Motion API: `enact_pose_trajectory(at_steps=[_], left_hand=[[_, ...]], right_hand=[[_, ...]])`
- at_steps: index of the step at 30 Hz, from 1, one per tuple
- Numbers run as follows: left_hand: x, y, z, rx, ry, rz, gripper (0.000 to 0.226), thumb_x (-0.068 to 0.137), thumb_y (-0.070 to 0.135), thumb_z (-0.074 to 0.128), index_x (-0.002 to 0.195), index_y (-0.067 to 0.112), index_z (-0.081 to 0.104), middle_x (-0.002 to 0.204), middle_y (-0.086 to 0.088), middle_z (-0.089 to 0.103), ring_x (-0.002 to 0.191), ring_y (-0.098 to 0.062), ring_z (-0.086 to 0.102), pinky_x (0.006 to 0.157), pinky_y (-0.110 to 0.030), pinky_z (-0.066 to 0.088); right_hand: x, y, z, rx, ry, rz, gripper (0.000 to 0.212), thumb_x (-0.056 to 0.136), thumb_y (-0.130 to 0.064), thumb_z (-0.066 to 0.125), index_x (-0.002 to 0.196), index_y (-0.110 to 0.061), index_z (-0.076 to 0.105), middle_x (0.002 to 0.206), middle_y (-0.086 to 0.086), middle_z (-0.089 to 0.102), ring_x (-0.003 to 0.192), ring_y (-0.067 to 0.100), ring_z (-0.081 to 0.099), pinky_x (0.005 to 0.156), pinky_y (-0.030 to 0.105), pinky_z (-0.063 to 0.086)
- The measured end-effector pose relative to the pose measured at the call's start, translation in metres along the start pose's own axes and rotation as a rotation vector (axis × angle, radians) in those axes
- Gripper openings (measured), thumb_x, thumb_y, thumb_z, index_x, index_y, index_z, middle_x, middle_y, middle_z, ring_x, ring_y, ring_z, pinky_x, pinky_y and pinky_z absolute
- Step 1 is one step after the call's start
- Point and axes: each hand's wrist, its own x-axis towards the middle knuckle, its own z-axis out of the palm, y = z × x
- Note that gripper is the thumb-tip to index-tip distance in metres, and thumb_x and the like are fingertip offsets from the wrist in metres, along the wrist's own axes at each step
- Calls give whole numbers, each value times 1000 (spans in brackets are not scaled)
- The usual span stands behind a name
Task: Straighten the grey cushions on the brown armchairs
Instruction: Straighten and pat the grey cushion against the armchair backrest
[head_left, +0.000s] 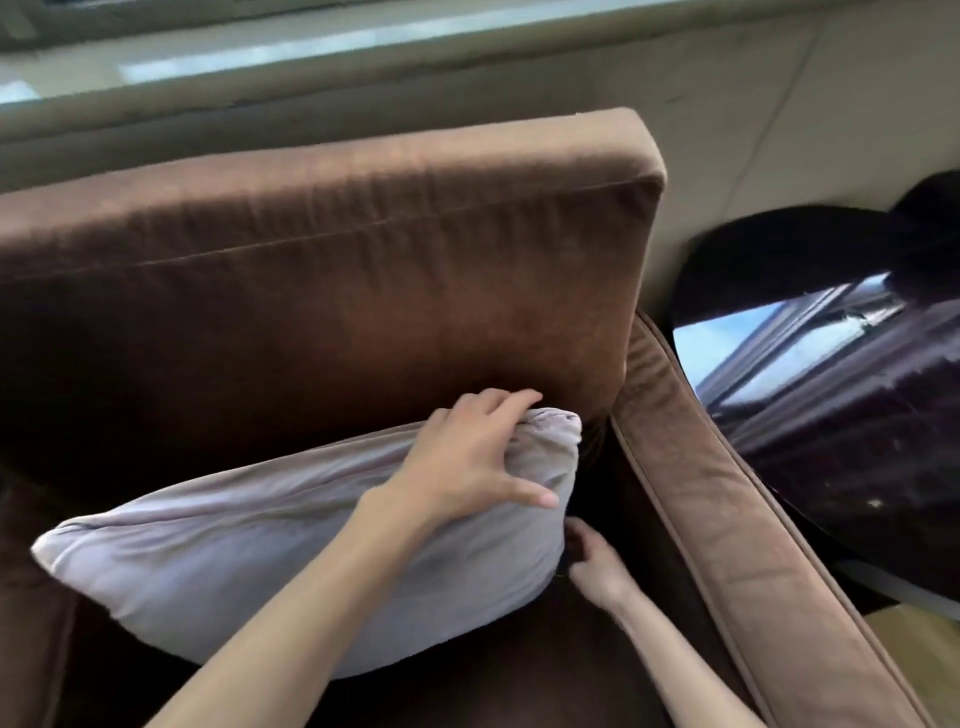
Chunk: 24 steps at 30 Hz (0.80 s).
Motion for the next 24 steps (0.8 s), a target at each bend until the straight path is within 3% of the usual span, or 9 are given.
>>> enact_pose_trajectory(at_steps=[2, 4, 6, 9, 14, 16, 19, 22, 24], left_hand=[[13, 12, 10, 117, 26, -2, 83, 66, 68, 72, 138, 36, 44, 133, 10, 54, 125, -17, 48, 95, -40, 42], [20, 17, 11, 149, 144, -30, 47, 74, 55, 69, 113, 32, 58, 108, 10, 60, 108, -16, 57, 79, -35, 43], [21, 15, 6, 93, 237, -73, 26, 79, 43, 69, 98, 27, 63, 96, 9, 62, 96, -13, 61, 72, -36, 48], [18, 7, -2, -24, 353, -115, 13, 77, 23, 71, 89, 25, 65, 87, 11, 65, 86, -7, 61, 65, -35, 48], [18, 0, 4, -133, 410, -113, 24, 71, 7, 66, 83, 28, 64, 81, 14, 66, 82, -4, 60, 63, -35, 49], [22, -1, 8, -151, 421, -95, 24, 70, 9, 68, 84, 28, 65, 81, 14, 65, 81, -3, 60, 65, -38, 51], [23, -2, 5, -186, 323, -55, 31, 71, 37, 77, 98, 35, 64, 94, 17, 65, 92, -4, 60, 78, -42, 53], [10, -12, -5, -211, 254, -39, 60, 72, 60, 70, 125, 34, 58, 117, 15, 60, 106, -5, 56, 93, -36, 50], [-14, -34, -12, -171, 278, -69, 66, 72, 68, 64, 125, 29, 61, 117, 14, 61, 106, -3, 56, 94, -29, 48]], right_hand=[[10, 9, 6, -183, -89, 29, 80, 63, 0, 59, 140, -20, 54, 135, 5, 64, 132, 24, 55, 105, 36, 50], [17, 12, 8, -287, -124, 83, 83, 67, -10, 71, 146, -21, 47, 145, 5, 54, 136, 27, 48, 108, 37, 46], [19, 11, 8, -411, -108, 75, 60, 79, -22, 73, 136, -23, 55, 137, 5, 54, 132, 28, 48, 106, 35, 44], [10, 18, 4, -504, -19, 13, 8, 86, -28, 65, 93, -27, 64, 107, 1, 66, 111, 25, 62, 89, 34, 48], [-6, 47, 11, -465, 88, -3, 25, 81, -10, 48, 95, -19, 68, 86, -11, 58, 84, 8, 58, 75, 21, 43], [-3, 49, 13, -439, 103, 19, 24, 86, -7, 48, 97, -17, 67, 93, -8, 58, 88, 10, 57, 74, 20, 37], [5, 51, 10, -460, 88, 45, 5, 88, -15, 60, 92, -12, 61, 103, 6, 62, 103, 24, 57, 82, 32, 45], [4, 37, -1, -293, 140, 46, 27, 87, -3, 57, 113, -10, 64, 115, 9, 66, 116, 27, 58, 89, 31, 46], [-4, 4, -15, -71, 259, -21, 33, 90, 7, 50, 116, -7, 65, 112, 8, 68, 115, 27, 63, 89, 27, 43]])
